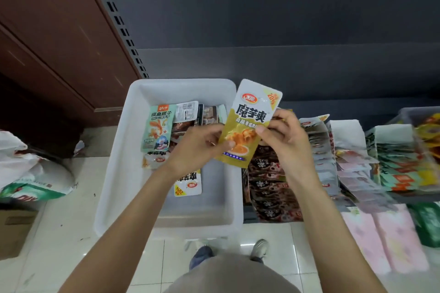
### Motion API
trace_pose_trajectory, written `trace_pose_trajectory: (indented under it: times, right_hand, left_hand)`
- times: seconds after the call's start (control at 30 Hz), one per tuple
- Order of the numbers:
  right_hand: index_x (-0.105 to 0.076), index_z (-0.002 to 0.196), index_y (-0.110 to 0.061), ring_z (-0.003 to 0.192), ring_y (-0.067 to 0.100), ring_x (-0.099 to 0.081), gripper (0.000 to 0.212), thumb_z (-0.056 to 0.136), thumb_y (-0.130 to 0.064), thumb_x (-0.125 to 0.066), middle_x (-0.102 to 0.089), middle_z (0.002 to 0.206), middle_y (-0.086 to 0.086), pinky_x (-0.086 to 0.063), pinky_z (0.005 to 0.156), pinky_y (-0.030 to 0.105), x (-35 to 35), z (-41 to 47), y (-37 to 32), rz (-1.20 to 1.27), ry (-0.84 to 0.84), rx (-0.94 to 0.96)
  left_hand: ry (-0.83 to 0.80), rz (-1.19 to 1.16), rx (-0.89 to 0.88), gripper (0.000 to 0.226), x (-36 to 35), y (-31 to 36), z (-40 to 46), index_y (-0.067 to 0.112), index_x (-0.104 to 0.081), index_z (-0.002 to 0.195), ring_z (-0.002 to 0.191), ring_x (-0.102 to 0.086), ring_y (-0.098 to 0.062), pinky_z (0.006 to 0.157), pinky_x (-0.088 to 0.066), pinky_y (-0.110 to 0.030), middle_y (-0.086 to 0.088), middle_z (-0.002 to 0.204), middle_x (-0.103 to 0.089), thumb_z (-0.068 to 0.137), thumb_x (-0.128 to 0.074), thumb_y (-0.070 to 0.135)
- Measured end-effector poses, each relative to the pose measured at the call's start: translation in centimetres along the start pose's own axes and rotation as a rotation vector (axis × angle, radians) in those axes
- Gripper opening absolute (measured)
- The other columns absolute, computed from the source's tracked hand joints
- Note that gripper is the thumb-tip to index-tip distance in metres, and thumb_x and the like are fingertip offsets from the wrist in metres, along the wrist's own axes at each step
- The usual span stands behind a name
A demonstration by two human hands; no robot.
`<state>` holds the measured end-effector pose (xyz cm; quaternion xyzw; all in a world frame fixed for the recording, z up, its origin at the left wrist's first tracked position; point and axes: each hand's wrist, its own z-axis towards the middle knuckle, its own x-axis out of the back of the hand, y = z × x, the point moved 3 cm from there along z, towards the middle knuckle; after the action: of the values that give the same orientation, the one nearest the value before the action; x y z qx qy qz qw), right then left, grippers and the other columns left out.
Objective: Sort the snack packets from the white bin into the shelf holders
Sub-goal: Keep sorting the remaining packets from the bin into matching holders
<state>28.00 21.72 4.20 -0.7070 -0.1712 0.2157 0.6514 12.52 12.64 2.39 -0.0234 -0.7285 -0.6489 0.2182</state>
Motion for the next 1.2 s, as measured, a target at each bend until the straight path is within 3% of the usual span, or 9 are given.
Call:
trace_pose_trajectory:
  times: [0.17,0.27,0.4,0.53,0.67,0.8,0.93,1.1,1.2]
  right_hand:
    - [-0.051,0.113,-0.021,0.071,0.008,-0.067,0.037,0.084,-0.005,-0.068,-0.074,0.086,-0.005,-0.049,0.052,0.02,4.8,1.7,-1.5,-0.124,0.036,-0.01]
    - [-0.048,0.11,-0.018,0.068,0.008,-0.067,0.037,0.083,-0.003,-0.068,-0.073,0.08,-0.01,-0.05,0.05,0.019,8.1,2.1,-1.9,-0.123,0.136,-0.002]
    - [-0.044,0.105,-0.022,0.079,0.01,-0.066,0.033,0.088,-0.001,-0.063,-0.072,0.088,-0.007,-0.053,0.058,0.022,12.6,1.6,-3.2,0.017,0.347,0.112]
    - [-0.041,0.108,-0.019,0.1,0.012,-0.064,0.029,0.093,0.001,-0.055,-0.066,0.103,-0.006,-0.056,0.078,0.029,15.7,2.0,-4.1,0.116,0.445,0.258]
    - [-0.041,0.11,-0.021,0.108,0.018,-0.062,0.03,0.093,-0.001,-0.055,-0.063,0.113,0.004,-0.055,0.082,0.031,16.9,3.9,-3.8,0.041,0.363,0.252]
    - [-0.043,0.103,-0.026,0.101,0.008,-0.065,0.03,0.092,-0.003,-0.058,-0.067,0.107,-0.006,-0.055,0.08,0.031,17.2,5.7,-4.0,-0.207,0.148,0.224]
    - [-0.043,0.105,-0.024,0.1,-0.001,-0.064,0.027,0.091,-0.008,-0.061,-0.069,0.103,-0.012,-0.054,0.083,0.025,16.7,6.8,-3.0,-0.548,-0.071,0.178]
    - [-0.052,0.099,-0.025,0.069,0.0,-0.057,0.019,0.087,-0.021,-0.066,-0.067,0.091,-0.007,-0.047,0.066,0.033,15.2,7.0,-0.8,-1.004,-0.242,0.261]
    - [-0.065,0.093,-0.026,0.078,0.004,-0.059,0.009,0.085,-0.024,-0.069,-0.067,0.087,-0.014,-0.047,0.069,0.032,14.9,6.9,-1.4,-0.951,-0.208,0.362]
  left_hand:
    - [-0.091,0.015,-0.026,0.005,-2.8,2.2,2.8,0.021,-0.069,0.088,0.073,-0.067,-0.016,0.067,-0.051,-0.026,0.002,0.079,-0.072,0.083,-0.071,0.02]
    - [0.053,0.097,-0.075,0.012,-4.5,3.1,4.4,0.02,-0.07,0.097,0.074,-0.065,-0.008,0.07,-0.05,-0.018,0.007,0.081,-0.071,0.085,-0.07,0.023]
    - [0.276,0.587,-0.369,0.026,-6.5,4.7,6.6,0.018,-0.066,0.109,0.097,-0.06,-0.015,0.091,-0.044,-0.029,0.003,0.103,-0.067,0.089,-0.054,0.031]
    - [0.125,0.804,-0.471,0.042,-10.3,4.9,8.8,0.018,-0.06,0.122,0.128,-0.045,-0.016,0.116,-0.014,-0.039,0.003,0.125,-0.06,0.088,-0.047,0.04]
    - [-0.006,0.827,-0.487,0.034,-13.0,4.1,9.8,0.023,-0.064,0.118,0.132,-0.04,-0.016,0.117,-0.006,-0.046,0.005,0.12,-0.063,0.09,-0.056,0.038]
    - [0.033,0.844,-0.569,0.027,-13.7,4.6,8.8,0.027,-0.071,0.105,0.101,-0.057,-0.015,0.108,-0.023,-0.033,0.007,0.091,-0.07,0.089,-0.051,0.035]
    - [0.087,0.898,-0.537,0.037,-14.3,4.9,6.8,0.026,-0.07,0.108,0.089,-0.049,-0.011,0.08,-0.028,-0.03,0.012,0.094,-0.071,0.09,-0.043,0.044]
    - [0.083,0.892,-0.501,0.036,-14.4,4.7,6.2,0.026,-0.071,0.109,0.088,-0.046,-0.01,0.075,-0.028,-0.027,0.012,0.096,-0.071,0.088,-0.043,0.038]
    - [0.084,0.87,-0.492,0.03,-14.4,4.3,6.4,0.024,-0.071,0.109,0.089,-0.048,-0.012,0.076,-0.036,-0.03,0.011,0.098,-0.071,0.088,-0.051,0.034]
